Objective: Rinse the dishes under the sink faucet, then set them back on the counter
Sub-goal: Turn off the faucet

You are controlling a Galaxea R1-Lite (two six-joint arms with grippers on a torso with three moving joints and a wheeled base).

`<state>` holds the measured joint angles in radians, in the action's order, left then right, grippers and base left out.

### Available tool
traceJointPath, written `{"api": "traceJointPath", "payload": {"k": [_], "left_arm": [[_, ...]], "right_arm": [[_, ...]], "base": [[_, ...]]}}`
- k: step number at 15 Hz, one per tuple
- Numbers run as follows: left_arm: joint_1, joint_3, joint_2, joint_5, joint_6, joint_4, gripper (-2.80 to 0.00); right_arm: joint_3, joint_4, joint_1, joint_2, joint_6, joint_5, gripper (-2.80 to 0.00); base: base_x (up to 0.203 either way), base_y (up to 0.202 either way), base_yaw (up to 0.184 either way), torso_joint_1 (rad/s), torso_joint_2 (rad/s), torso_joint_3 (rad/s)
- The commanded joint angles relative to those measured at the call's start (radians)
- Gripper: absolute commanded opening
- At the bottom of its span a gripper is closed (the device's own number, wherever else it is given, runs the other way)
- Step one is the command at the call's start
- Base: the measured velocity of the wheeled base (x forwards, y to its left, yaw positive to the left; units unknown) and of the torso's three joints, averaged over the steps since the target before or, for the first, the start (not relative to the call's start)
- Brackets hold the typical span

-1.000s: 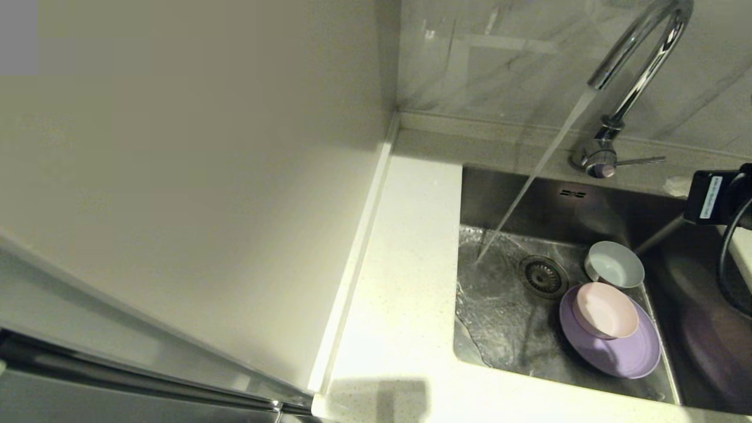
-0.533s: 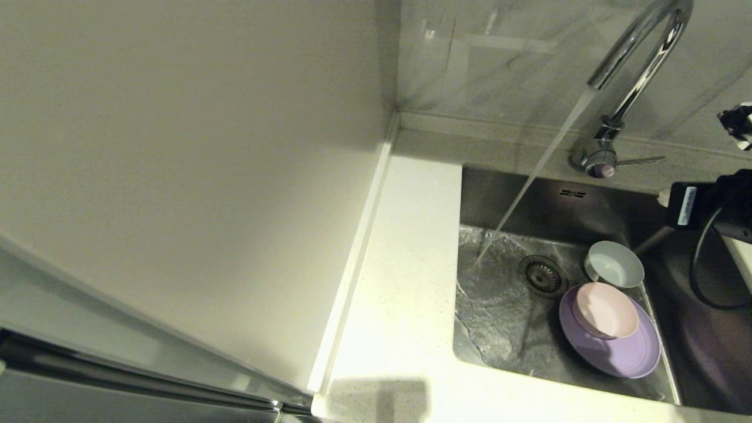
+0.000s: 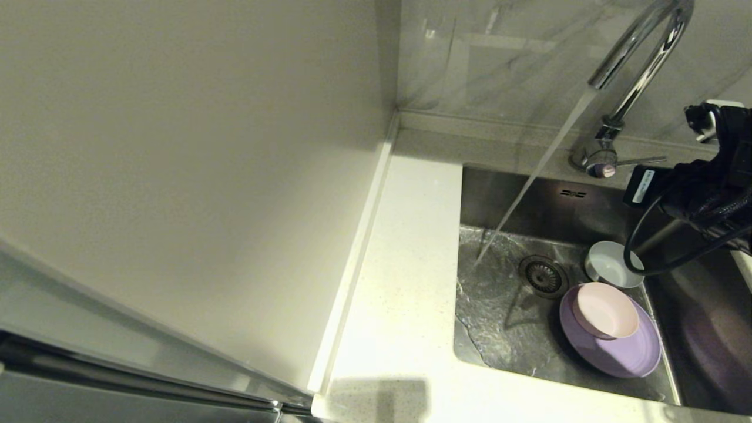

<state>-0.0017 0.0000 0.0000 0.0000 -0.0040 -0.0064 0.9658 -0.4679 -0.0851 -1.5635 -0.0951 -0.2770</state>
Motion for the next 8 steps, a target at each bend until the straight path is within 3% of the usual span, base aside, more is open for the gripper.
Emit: {"api": "traceJointPath", "payload": {"k": [1,8], "left_arm": [[0.000,0.003,0.000,0.000,-0.001,-0.001,-2.80],[0.000,0.003,0.000,0.000,-0.001,0.000,-2.80]], "right_arm": [[0.010,-0.003,0.007,-0.021,0.000,-0.002,-2.80],[0.094,-0.008,0.011,-0.081,0.008,-0.026,-2.80]], "base": [[0.000,0.000,0.000,0.000,0.00,0.000],[0.000,0.000,0.000,0.000,0.00,0.000]]}}
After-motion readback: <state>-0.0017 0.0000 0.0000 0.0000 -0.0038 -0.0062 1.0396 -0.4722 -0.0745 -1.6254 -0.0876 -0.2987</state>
